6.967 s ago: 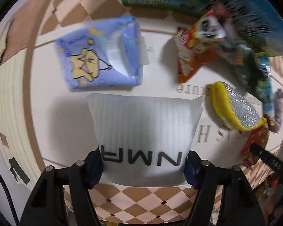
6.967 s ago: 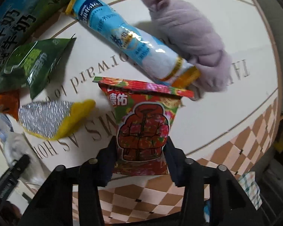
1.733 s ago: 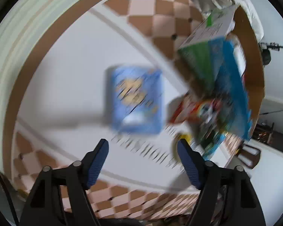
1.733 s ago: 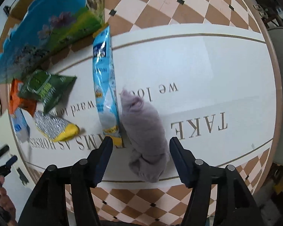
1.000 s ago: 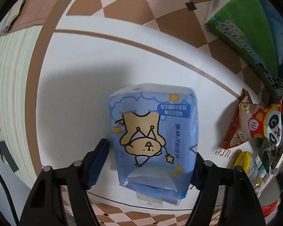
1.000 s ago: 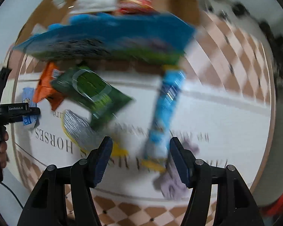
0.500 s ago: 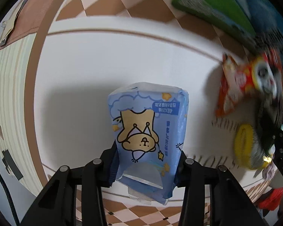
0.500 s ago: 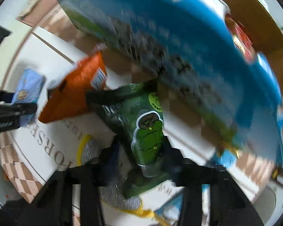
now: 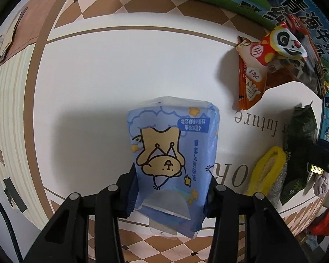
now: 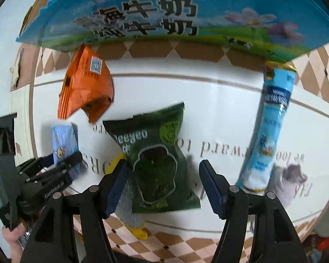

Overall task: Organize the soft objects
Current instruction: 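Grasp the blue cartoon tissue pack with the left tool while the right tool grasps the green snack bag, then place the tissue pack and green bag into the box, opening both tools, then grasp the yellow sponge with the left tool while the right tool grasps the lilac sock, then drop the sponge and sock into the box and open both tools, then grasp the orange panda bag with the left tool while the right tool grasps the blue tube snack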

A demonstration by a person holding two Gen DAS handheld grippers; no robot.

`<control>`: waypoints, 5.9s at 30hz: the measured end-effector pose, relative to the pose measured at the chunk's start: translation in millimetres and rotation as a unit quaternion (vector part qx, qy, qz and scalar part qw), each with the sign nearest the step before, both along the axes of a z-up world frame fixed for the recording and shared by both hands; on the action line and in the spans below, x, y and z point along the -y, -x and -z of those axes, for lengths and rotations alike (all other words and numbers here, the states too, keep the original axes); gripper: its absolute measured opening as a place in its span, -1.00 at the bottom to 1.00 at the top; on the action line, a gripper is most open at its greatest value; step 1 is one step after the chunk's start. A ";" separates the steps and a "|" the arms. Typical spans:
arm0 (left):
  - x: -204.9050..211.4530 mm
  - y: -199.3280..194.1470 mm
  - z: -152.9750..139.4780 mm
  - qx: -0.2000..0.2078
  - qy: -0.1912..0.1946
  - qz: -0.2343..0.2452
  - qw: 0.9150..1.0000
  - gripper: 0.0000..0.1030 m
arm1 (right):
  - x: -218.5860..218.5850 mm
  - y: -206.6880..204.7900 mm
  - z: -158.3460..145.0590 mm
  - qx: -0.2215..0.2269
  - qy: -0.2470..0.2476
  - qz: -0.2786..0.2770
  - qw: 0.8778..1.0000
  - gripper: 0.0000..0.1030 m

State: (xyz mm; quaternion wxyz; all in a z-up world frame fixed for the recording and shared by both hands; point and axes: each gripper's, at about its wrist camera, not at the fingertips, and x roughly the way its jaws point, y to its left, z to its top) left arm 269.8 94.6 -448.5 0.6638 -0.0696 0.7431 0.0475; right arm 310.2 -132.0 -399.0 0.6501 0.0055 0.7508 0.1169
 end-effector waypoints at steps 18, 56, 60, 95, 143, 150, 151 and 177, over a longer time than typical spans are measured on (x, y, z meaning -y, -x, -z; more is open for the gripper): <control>18.1 5.7 -175.5 0.146 0.075 0.052 0.985 -0.38 | 1.2 11.5 -105.0 0.081 -0.024 0.013 0.996 -0.29; 17.0 -192.5 -160.4 0.056 0.042 0.040 0.997 0.90 | -34.3 -153.0 -101.6 0.084 -0.005 0.040 0.996 1.00; 23.3 -156.8 -183.7 0.107 0.010 0.037 0.994 0.97 | -19.3 -130.7 -129.0 0.132 0.006 0.028 0.991 1.00; 96.9 32.7 -14.4 -0.003 0.011 0.093 0.996 -0.11 | 142.2 77.0 16.4 0.025 0.058 0.142 0.988 -0.32; 12.9 -303.7 -119.5 0.025 0.009 0.046 0.999 0.30 | -1.9 -162.8 -53.2 0.023 0.022 0.082 0.996 0.51; 14.5 -282.3 -153.7 0.068 0.007 0.067 0.995 0.91 | -5.1 -157.4 -72.5 0.043 0.036 0.081 0.995 1.00; 14.4 -279.0 -156.4 0.072 0.010 0.068 0.995 0.91 | -5.2 -156.5 -76.9 0.051 0.041 0.081 0.995 1.00; 29.7 -79.4 -192.6 0.177 -0.036 0.062 0.982 0.92 | 29.0 -43.2 -160.0 0.196 0.050 0.104 0.974 1.00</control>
